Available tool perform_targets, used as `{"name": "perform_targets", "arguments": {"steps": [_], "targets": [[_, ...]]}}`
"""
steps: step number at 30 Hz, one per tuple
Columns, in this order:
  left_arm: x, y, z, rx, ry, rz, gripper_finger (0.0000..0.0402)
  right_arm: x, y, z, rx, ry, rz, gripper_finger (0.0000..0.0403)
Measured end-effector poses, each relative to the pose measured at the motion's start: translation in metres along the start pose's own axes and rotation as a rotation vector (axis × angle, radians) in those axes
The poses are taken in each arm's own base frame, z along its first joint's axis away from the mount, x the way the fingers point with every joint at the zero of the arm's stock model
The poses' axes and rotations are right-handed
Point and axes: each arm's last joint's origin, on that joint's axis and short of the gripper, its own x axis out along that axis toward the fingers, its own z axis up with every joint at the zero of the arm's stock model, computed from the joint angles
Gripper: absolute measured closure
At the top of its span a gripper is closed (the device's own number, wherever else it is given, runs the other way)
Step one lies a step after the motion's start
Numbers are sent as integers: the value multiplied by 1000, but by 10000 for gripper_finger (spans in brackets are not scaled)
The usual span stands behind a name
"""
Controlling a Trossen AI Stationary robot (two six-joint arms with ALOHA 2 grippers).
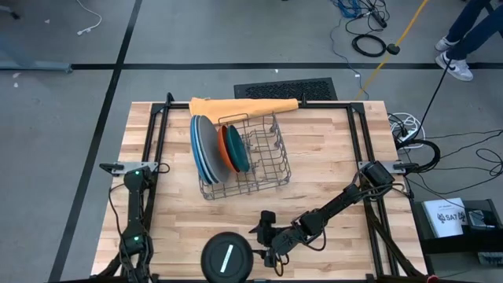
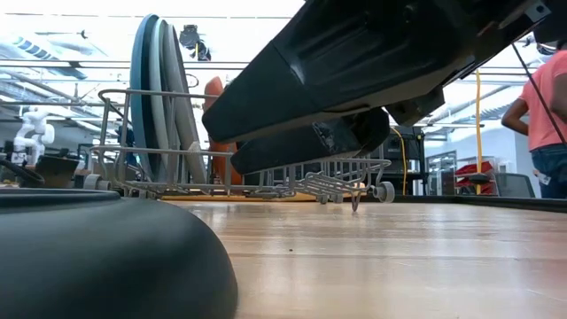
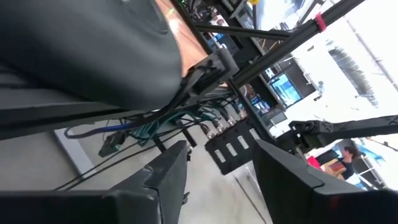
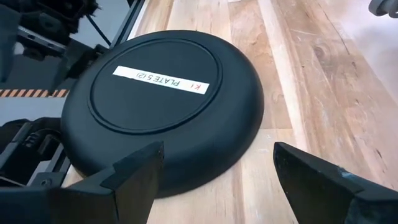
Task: Sort dishes
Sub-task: Put the black plate in the dish rack
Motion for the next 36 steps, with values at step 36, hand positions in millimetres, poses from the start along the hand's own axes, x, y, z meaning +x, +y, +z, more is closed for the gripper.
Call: {"name": "perform_targets", "arguments": {"steps": [36], "targets": [[27,0,-5,-128,4,32,173,30,-27,-19,20,-14,-96,105]]}}
